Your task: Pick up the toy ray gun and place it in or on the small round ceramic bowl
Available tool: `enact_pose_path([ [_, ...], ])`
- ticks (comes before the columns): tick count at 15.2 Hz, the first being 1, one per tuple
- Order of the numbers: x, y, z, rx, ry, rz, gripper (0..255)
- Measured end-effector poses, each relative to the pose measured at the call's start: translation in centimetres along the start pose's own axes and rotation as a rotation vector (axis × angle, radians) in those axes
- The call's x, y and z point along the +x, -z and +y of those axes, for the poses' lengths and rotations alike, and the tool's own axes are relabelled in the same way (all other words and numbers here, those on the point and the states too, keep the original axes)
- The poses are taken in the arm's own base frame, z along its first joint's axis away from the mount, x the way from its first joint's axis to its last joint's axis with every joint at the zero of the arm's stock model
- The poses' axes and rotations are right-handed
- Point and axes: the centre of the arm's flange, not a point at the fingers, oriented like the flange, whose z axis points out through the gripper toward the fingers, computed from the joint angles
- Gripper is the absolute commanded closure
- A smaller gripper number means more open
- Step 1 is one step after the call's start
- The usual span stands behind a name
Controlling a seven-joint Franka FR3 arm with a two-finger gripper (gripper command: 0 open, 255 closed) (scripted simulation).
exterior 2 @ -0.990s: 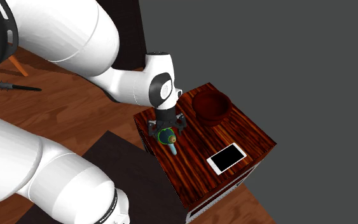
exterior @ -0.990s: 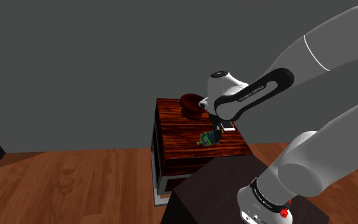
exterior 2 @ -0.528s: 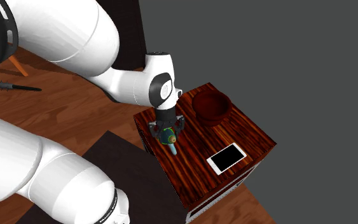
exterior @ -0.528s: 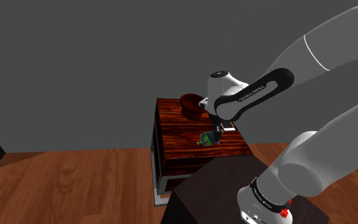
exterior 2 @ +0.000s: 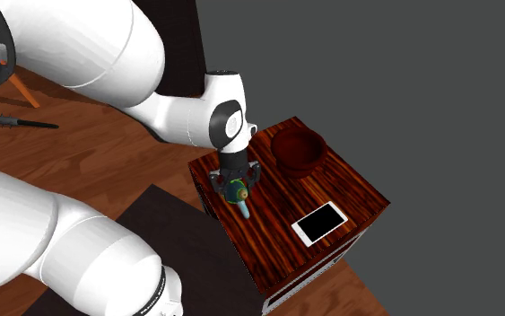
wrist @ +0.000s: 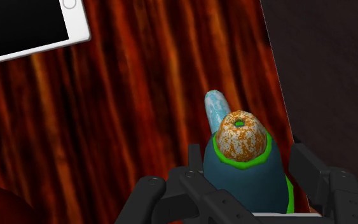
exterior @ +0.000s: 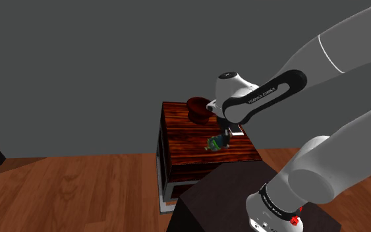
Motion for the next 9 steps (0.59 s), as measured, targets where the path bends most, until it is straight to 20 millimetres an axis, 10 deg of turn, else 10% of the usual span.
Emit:
enact_pose_path([
  [9, -1.3, 4.5, -0.2, 0.000, 0.000, 0.000, 255],
])
